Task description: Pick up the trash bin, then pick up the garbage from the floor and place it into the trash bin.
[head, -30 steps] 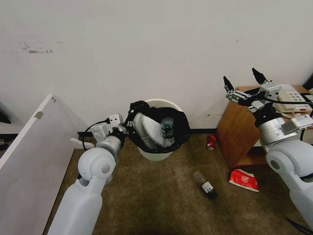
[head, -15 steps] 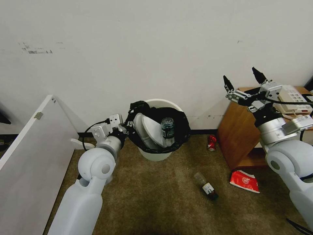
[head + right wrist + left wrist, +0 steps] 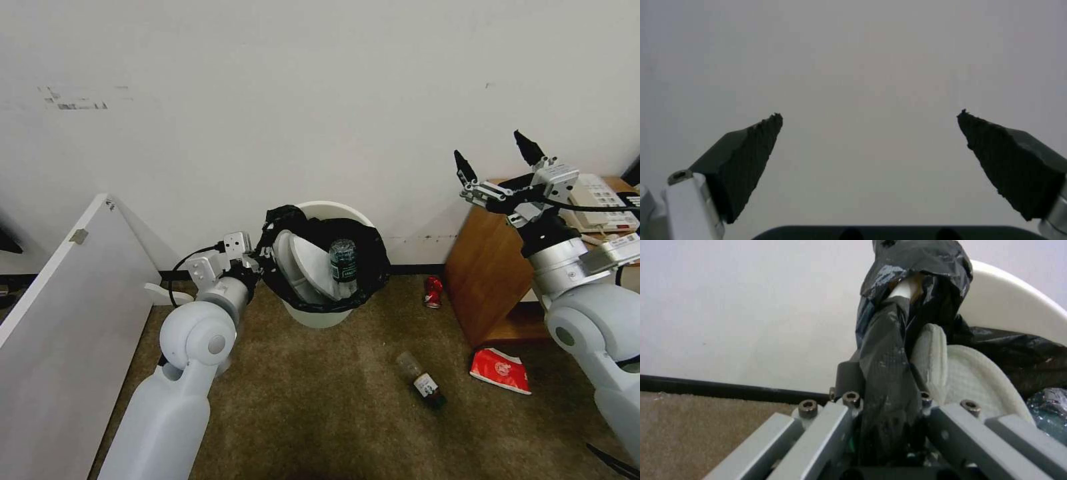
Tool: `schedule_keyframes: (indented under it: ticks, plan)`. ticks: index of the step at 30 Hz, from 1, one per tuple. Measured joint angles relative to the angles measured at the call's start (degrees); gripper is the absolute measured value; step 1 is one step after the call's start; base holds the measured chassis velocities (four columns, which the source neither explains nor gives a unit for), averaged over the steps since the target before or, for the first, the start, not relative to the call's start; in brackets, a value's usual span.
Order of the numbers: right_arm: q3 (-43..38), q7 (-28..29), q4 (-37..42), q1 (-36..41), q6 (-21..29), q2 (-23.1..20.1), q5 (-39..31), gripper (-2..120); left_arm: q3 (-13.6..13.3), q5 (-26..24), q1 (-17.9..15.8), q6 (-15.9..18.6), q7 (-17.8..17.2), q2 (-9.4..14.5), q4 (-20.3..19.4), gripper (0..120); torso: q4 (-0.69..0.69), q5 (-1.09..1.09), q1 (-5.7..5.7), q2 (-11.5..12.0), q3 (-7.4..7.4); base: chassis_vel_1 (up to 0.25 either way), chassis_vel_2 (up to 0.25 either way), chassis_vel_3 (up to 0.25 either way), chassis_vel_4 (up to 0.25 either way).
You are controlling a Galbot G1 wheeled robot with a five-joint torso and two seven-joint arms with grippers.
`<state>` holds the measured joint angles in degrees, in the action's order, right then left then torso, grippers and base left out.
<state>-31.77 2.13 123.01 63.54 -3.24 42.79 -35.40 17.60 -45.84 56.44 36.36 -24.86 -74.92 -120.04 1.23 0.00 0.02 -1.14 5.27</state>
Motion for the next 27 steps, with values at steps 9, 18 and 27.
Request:
schedule_keyframes:
  ticks: [9,18,27]
  plan:
    - [2.78,-2.93,0.36,3.0,-0.05,-1.45,3.23,100,0.11,0.04,0.02,0.0,0.01,0.21,0.08,4,0.0,0.0,0.0,0.0,0.0,0.0,0.0,0.0,0.0]
    - [9.96,-2.52,-1.35,5.07,2.02,-3.4,5.1,100,0.66,-0.06,0.21,0.0,0.03,0.84,-0.22,4,0.0,0.0,0.0,0.0,0.0,0.0,0.0,0.0,0.0]
    - [15.88,-1.71,-3.73,6.92,2.34,-4.74,6.19,100,1.44,-0.5,0.87,-0.01,-0.13,1.59,-1.08,4,0.0,0.0,0.0,0.0,0.0,0.0,0.0,0.0,0.0]
